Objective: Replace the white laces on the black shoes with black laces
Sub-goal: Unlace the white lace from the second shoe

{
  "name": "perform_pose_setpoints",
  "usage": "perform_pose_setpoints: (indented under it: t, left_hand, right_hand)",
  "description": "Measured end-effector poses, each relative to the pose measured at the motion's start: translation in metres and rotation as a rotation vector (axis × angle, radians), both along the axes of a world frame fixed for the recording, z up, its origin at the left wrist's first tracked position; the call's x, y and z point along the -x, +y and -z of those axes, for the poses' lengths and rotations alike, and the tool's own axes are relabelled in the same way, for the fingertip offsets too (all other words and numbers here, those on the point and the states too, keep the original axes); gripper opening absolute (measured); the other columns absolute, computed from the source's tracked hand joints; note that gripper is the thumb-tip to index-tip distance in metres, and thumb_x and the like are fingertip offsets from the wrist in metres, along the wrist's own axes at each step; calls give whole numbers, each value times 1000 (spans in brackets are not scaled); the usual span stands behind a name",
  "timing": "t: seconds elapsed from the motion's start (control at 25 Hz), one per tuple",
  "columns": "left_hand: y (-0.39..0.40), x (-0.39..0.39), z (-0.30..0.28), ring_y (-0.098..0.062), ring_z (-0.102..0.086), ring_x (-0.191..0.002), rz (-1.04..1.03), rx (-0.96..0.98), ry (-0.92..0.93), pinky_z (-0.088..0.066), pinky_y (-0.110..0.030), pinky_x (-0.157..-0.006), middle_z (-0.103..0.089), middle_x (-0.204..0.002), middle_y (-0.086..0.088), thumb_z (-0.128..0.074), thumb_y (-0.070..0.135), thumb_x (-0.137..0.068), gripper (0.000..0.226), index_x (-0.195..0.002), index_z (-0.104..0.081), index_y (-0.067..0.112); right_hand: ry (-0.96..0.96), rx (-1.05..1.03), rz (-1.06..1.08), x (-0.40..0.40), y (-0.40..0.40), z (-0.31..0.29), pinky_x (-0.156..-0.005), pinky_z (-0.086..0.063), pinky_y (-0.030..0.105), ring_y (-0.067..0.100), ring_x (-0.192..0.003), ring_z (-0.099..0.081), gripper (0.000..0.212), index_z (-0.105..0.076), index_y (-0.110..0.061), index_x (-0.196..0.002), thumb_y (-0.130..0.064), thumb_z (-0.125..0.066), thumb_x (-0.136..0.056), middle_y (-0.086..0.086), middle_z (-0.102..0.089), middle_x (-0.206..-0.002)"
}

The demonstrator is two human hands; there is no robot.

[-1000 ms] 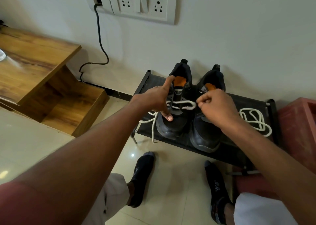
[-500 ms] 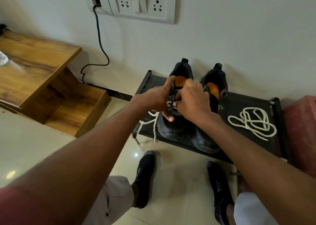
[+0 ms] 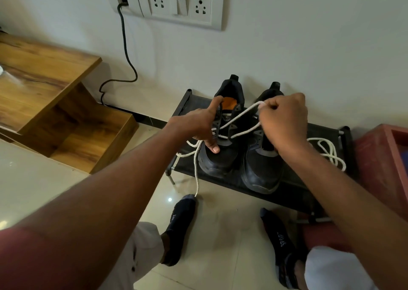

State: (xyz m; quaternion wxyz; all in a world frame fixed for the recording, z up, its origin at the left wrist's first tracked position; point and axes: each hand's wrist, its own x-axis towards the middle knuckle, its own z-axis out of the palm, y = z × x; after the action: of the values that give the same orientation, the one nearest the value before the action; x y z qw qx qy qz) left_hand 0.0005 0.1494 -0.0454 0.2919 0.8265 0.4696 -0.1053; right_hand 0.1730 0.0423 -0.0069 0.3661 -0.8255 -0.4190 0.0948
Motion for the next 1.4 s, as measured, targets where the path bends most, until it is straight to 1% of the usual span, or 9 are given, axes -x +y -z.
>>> perform_pose_setpoints:
  t: [0.12,0.32,0.48,0.64,0.84,1.04,1.2,1.28,1.4]
  left_hand:
    - [0,-4,-1,-38,-61,-115,16,-28,56,-53,-57,-98,-59,-135,-18,-101,36,-59,154,-155,19,47]
    - [2,-4,1,-39,-61,-119,31,-29,44,-54,-56,-100,-59,-139,-17,-103,33,-56,152,-154,13,46]
    - [3,-1,2,-39,-63,-111,8,2,-1,-56,-57,-95,-61,-134,-17,-104,31,-55,148,-152,8,48]
    - [2,5,2,-38,-64,-107,-23,27,-34,-55,-61,-94,-61,-127,-17,-103,32,-55,152,-152,12,53]
    - [3,2,1,-39,-64,-108,-12,15,3,-57,-59,-92,-60,-130,-18,-103,37,-55,154,-152,16,53]
    - [4,4,3,-37,-62,-117,5,8,-30,-55,-53,-97,-59,-138,-15,-102,34,-58,151,-154,14,48]
    - [5,4,6,-33,-64,-104,12,30,-82,-56,-44,-86,-63,-129,-16,-102,30,-59,148,-155,9,45]
    - [3,3,6,-33,-65,-100,-11,34,-84,-59,-48,-86,-63,-126,-16,-103,29,-58,148,-153,9,49]
    - [4,5,7,-34,-68,-95,-38,62,-100,-60,-56,-87,-61,-114,-14,-103,27,-57,148,-149,10,55]
  right_hand:
    - [-481,181,-249,6,4,17,-104,-46,52,31,-138,-39,37,-66,-18,-125,-24,-74,-90,5,-37,-152]
    - [-486,276,-530,39,17,53,-117,-27,57,23,-151,-27,17,-80,-26,-106,-32,-75,-91,-6,-36,-161]
    - [-338,1,-335,33,28,49,-106,-36,51,17,-119,-54,11,-82,-31,-84,-22,-77,-87,-12,-62,-124]
    - [-23,-427,39,14,26,11,-93,-52,53,10,-93,-56,5,-75,-24,-82,-22,-73,-86,-12,-52,-106]
    - [-554,113,-265,17,18,31,-112,-34,60,30,-152,-27,65,-55,-18,-139,-27,-83,-81,6,-30,-161]
    - [-489,210,-515,40,25,61,-119,-20,66,24,-157,-17,21,-78,-24,-107,-27,-78,-86,-7,-28,-166]
    - [-440,181,-466,35,30,57,-118,-19,61,25,-144,-39,9,-82,-30,-93,-23,-79,-87,-7,-54,-145]
    - [-380,-9,-315,33,31,47,-112,-29,57,22,-116,-57,14,-78,-26,-82,-13,-76,-83,-7,-63,-116]
    - [-225,-293,-8,22,35,21,-102,-38,49,11,-94,-54,16,-77,-25,-82,-13,-68,-88,-9,-57,-106]
